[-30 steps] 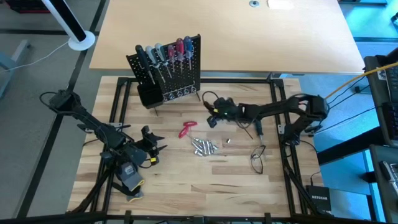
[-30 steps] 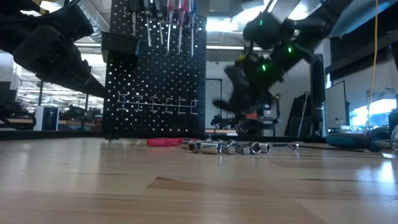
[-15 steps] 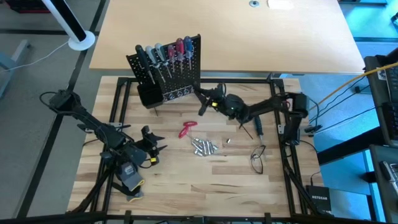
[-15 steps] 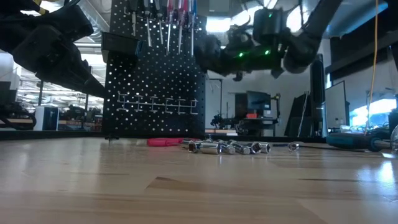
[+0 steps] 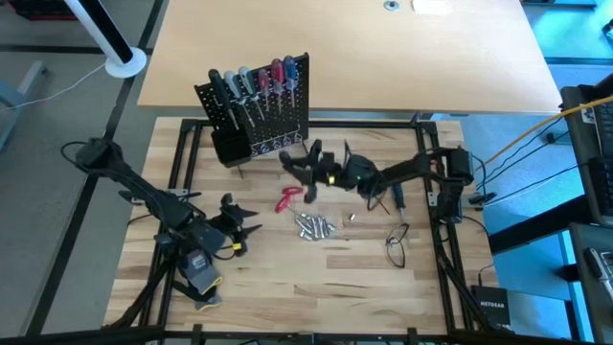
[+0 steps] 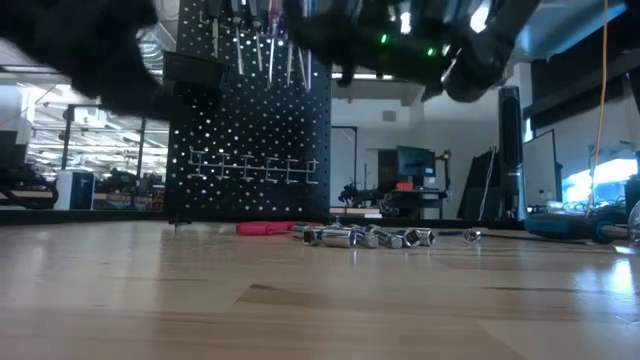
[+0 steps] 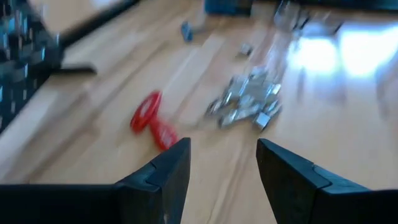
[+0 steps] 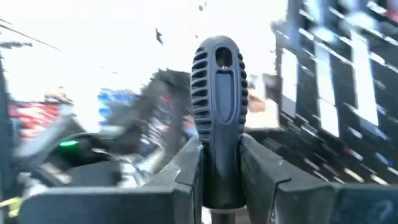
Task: Hang tools onto peg board
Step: Hang the black screwdriver onto the peg board
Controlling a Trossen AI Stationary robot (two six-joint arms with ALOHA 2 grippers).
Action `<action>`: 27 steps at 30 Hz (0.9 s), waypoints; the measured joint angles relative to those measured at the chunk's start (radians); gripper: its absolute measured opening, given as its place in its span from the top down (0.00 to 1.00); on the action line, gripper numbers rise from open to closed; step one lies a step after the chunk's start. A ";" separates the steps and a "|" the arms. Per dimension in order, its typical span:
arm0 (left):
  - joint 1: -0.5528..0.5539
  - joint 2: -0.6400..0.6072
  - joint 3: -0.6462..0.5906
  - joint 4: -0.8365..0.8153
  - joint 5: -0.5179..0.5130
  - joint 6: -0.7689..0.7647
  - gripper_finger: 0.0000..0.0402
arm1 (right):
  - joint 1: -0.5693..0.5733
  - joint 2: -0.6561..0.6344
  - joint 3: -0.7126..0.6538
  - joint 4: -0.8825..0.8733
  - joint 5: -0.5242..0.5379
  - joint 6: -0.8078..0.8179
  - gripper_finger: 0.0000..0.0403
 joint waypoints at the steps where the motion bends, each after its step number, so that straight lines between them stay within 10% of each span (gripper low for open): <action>1: 0.000 -0.001 0.025 0.007 -0.011 0.031 0.57 | 0.019 0.000 0.000 0.030 -0.013 -0.012 0.81; 11: 0.044 -0.001 0.169 0.388 -0.054 0.523 0.57 | 0.170 0.000 0.144 0.039 -0.172 -0.119 0.81; 27: 0.087 0.000 0.174 0.545 0.232 0.636 0.57 | 0.220 0.000 0.287 -0.189 -0.206 -0.201 0.81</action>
